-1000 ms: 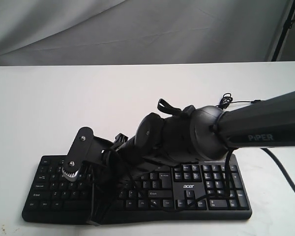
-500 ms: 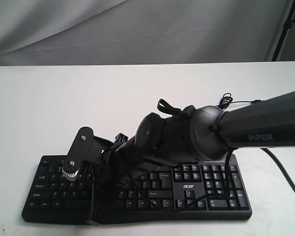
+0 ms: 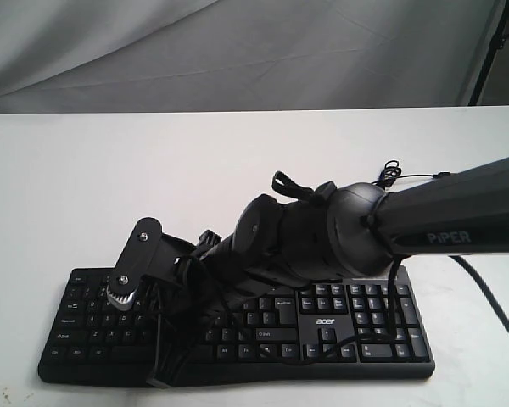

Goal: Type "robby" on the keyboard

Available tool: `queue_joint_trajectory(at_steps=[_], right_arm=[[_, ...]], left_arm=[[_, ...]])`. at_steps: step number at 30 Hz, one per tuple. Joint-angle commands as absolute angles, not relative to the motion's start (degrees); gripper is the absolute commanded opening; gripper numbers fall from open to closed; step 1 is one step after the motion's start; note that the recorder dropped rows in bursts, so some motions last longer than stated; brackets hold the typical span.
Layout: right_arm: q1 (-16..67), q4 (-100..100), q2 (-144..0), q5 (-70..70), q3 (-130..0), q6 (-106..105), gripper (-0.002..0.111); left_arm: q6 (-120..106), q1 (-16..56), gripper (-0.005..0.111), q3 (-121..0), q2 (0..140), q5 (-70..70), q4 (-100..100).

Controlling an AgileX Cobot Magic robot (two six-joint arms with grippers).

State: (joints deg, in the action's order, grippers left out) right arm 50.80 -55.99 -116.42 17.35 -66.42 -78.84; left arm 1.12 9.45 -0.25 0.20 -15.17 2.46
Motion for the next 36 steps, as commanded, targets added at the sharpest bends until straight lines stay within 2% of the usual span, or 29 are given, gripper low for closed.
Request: queue_joint_trajectory(at_steps=[1,36], right_arm=[[50.9,-56.9,-116.4,16.6,-66.8,-79.4,0.000],[50.9,-57.2,-116.4,17.2,-66.8,-81.9,0.000]], left_arm=[[1.3,9.8,0.000,0.0,0.0,-14.9,2.7],[1.3,9.8,0.000,0.0,0.0,-14.9,2.7]])
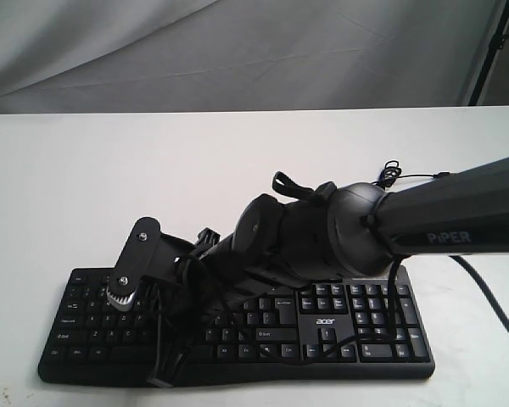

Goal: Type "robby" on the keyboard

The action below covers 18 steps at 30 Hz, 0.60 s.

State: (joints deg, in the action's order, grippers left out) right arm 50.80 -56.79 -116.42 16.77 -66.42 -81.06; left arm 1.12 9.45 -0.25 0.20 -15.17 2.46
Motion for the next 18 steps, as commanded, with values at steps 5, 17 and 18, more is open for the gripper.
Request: queue_joint_trajectory(at_steps=[5,17,18], right_arm=[[50.9,-57.9,-116.4,17.2,-66.8,-82.2,0.000],[50.9,-61.4,-116.4,17.3,-66.8,-85.4,0.000],[50.9,-61.4,-116.4,17.3,-66.8,-85.4,0.000]], left_arm=[[1.3,9.8,0.000,0.0,0.0,-14.9,2.7],[1.3,9.8,0.000,0.0,0.0,-14.9,2.7],[1.3,9.8,0.000,0.0,0.0,-14.9,2.7]])
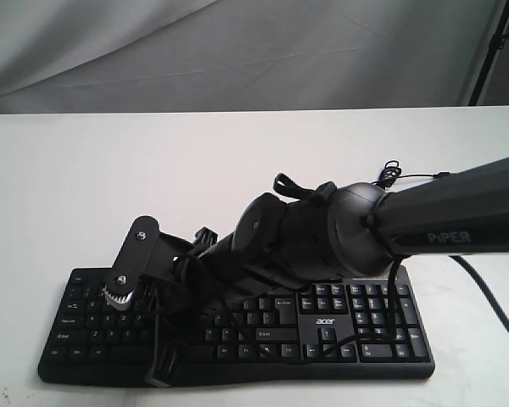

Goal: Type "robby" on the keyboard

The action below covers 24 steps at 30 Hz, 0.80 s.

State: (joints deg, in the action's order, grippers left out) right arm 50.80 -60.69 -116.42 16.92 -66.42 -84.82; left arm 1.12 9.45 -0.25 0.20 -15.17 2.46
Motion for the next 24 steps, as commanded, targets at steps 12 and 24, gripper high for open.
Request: queue_joint_trajectory(at_steps=[12,24], right_arm=[[50.9,-61.1,-119.9,16.9,-66.8,-85.6,0.000],[50.9,-61.1,-116.3,18.2,-66.8,-85.5,0.000]], left_arm=[[1.3,9.8,0.000,0.0,0.0,-14.9,2.7],[1.3,9.8,0.000,0.0,0.0,-14.9,2.7]])
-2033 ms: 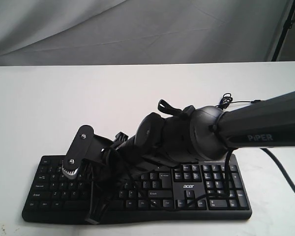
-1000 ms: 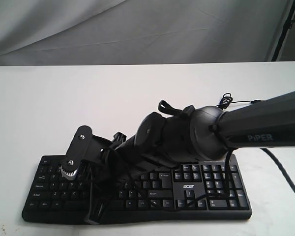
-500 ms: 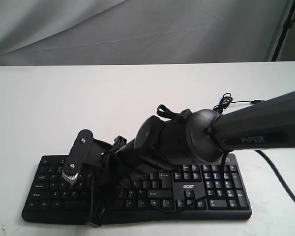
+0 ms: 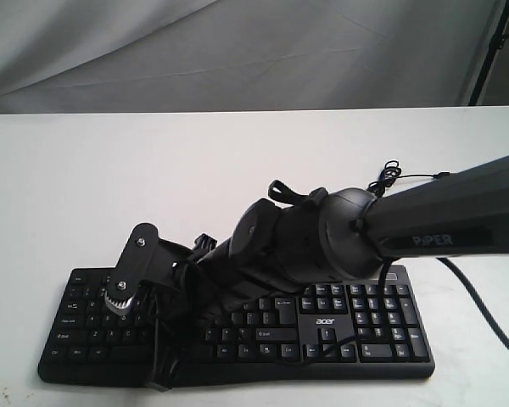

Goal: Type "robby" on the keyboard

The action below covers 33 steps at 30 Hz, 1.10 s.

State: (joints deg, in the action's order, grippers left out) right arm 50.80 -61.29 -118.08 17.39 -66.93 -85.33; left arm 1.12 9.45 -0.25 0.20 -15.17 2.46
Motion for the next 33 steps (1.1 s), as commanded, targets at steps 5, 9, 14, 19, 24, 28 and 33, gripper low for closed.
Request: queue_joint_trajectory(at_steps=[5,9,14,19,24,28,33], right_arm=[[50.9,-61.1,-116.3,18.2,-66.8,-85.3,0.000],[50.9,-61.1,-116.4,18.3,-66.8,-85.2,0.000],[50.9,-61.1,-116.4,18.4,-66.8,-85.2,0.000],[50.9,-60.6,-116.4,18.4,-66.6,-85.2,0.000],[50.8,-60.4,-116.4,18.4,-66.3,-85.0,0.000],[50.8,-60.4,-116.7,18.4,-66.1,-85.0,0.000],[50.8,-60.4,-119.0,18.2,-66.1,-85.0,0.000]], left_arm=[[1.3,9.8,0.000,0.0,0.0,-14.9,2.7],[1.3,9.8,0.000,0.0,0.0,-14.9,2.7],[1.3,9.8,0.000,0.0,0.0,-14.9,2.7],[1.3,9.8,0.000,0.0,0.0,-14.9,2.7],[1.3,9.8,0.000,0.0,0.0,-14.9,2.7],[1.3,9.8,0.000,0.0,0.0,-14.9,2.7],[1.3,9.8,0.000,0.0,0.0,-14.9,2.7]])
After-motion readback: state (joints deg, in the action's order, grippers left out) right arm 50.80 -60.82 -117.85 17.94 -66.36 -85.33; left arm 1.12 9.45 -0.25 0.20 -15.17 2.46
